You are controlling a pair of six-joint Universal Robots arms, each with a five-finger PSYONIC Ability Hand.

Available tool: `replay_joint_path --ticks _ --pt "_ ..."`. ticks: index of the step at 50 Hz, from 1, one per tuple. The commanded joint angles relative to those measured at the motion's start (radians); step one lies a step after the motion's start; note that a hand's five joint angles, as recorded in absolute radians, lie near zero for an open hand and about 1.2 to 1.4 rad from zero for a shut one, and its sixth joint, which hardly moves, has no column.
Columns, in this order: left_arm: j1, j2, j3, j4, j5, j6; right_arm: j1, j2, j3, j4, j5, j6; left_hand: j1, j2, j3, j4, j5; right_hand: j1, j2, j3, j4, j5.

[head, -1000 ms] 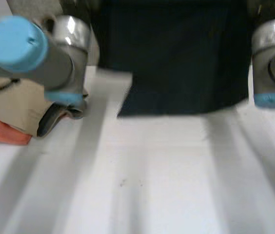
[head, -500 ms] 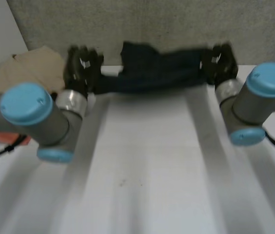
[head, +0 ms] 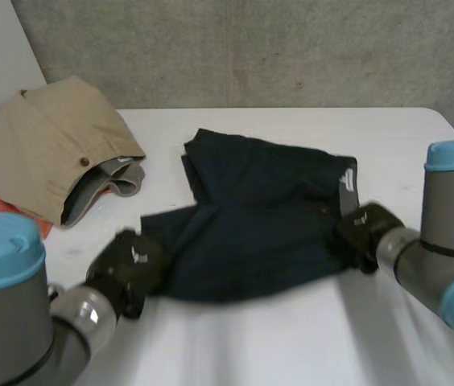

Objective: Fold the laundry.

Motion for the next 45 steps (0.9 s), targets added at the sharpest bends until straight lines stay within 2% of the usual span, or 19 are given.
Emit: replay_joint_path --ticks 1,7,8,9,10,11,18,20,22,23,29,33,40,45 --pt "-0.131 0.035 -0.03 -0.295 0.006 -0.005 -0.003 -0.13 0.184 0.178 0.0 -0.177 0.265 0.197 0.2 0.193 0.215 0.319 0.231 0.2 0.197 0.232" --pt "-0.136 0.034 -0.001 -0.298 0.006 -0.003 -0.003 -0.165 0.231 0.161 -0.006 -0.19 0.265 0.197 0.2 0.193 0.215 0.319 0.231 0.2 0.197 0.232" --pt "-0.13 0.034 0.009 -0.291 0.006 -0.001 -0.005 -0.162 0.229 0.145 -0.008 -0.188 0.097 0.029 0.032 0.025 0.047 0.319 0.231 0.2 0.197 0.232" --pt "-0.113 0.034 0.034 -0.272 0.006 0.002 -0.005 -0.162 0.228 0.131 -0.008 -0.184 -0.515 -0.583 -0.58 -0.587 -0.565 0.319 0.231 0.2 0.197 0.232" --pt "-0.102 0.034 0.05 -0.258 0.006 0.003 -0.006 -0.162 0.226 0.117 -0.008 -0.181 -0.765 -0.833 -0.831 -0.837 -0.815 0.319 0.231 0.2 0.197 0.232" --pt "-0.092 0.034 0.064 -0.245 0.006 0.003 -0.008 -0.162 0.226 0.102 -0.006 -0.176 -0.881 -0.949 -0.946 -0.953 -0.931 0.319 0.231 0.2 0.197 0.232" --pt "0.074 -0.005 0.2 -0.047 0.018 0.005 -0.023 -0.153 0.229 0.0 -0.006 -0.118 -0.9 -0.968 -0.965 -0.972 -0.95 0.319 0.231 0.2 0.197 0.232" --pt "0.125 -0.084 0.254 0.05 0.052 0.002 -0.023 -0.15 0.231 -0.016 -0.008 -0.1 -0.848 -0.915 -0.913 -0.919 -0.898 0.319 0.231 0.2 0.197 0.232" --pt "0.137 -0.135 0.283 0.093 0.086 0.0 -0.022 -0.147 0.231 -0.027 -0.008 -0.093 -0.815 -0.883 -0.88 -0.887 -0.865 0.319 0.231 0.2 0.197 0.232" --pt "0.155 -0.208 0.326 0.117 0.127 -0.008 -0.022 -0.144 0.231 -0.038 -0.008 -0.089 -0.739 -0.807 -0.805 -0.811 -0.789 0.319 0.231 0.2 0.197 0.232" --pt "0.2 -0.46 0.511 0.122 0.21 -0.066 -0.02 -0.139 0.235 -0.073 -0.006 -0.087 -0.534 -0.601 -0.599 -0.605 -0.584 0.319 0.231 0.2 0.197 0.232" --pt "0.209 -0.616 0.646 0.114 0.247 -0.1 -0.021 -0.138 0.237 -0.086 -0.005 -0.087 -0.504 -0.572 -0.569 -0.576 -0.554 0.319 0.231 0.2 0.197 0.232" --pt "0.202 -0.696 0.766 0.118 0.336 -0.123 -0.026 -0.135 0.237 -0.093 -0.003 -0.087 -0.521 -0.589 -0.586 -0.593 -0.571 0.319 0.231 0.2 0.197 0.232" --pt "0.185 -0.726 0.822 0.121 0.339 -0.167 -0.04 -0.135 0.238 -0.095 -0.005 -0.087 -0.536 -0.604 -0.601 -0.608 -0.586 0.319 0.231 0.2 0.197 0.232"
